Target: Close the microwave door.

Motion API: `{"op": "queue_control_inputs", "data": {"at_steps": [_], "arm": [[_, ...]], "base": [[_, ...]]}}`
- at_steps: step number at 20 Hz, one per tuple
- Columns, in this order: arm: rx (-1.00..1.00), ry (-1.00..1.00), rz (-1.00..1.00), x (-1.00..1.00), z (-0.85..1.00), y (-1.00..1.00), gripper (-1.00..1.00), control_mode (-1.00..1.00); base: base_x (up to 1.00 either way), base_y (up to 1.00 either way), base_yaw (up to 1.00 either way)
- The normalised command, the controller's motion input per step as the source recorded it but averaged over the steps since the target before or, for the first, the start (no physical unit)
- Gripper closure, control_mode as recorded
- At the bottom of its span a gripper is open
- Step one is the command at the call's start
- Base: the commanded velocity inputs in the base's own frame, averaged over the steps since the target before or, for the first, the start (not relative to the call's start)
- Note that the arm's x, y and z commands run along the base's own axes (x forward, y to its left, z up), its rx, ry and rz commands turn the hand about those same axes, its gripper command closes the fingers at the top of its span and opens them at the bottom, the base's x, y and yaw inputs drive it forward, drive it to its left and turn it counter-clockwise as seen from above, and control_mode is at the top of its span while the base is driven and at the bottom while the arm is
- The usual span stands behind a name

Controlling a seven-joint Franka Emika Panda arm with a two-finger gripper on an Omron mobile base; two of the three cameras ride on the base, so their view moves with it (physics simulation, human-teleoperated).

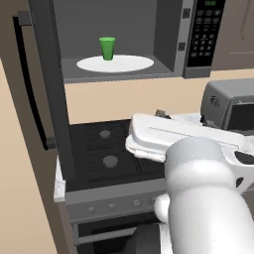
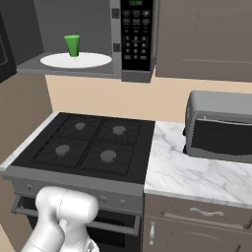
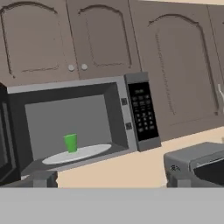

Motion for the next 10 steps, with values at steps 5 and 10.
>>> {"op": "queue_control_inputs", "data": {"at_steps": [5,10], "arm": [[-0.02,-0.03,-0.33,-1.00,0.00,0.68,-1.00,-1.00],[-0.09,0.00,-0.32,-0.77,0.00,0.77,-1.00,-1.00]], "base": [[0.00,0.00,0.00],[0.00,0.00,0.00]]}}
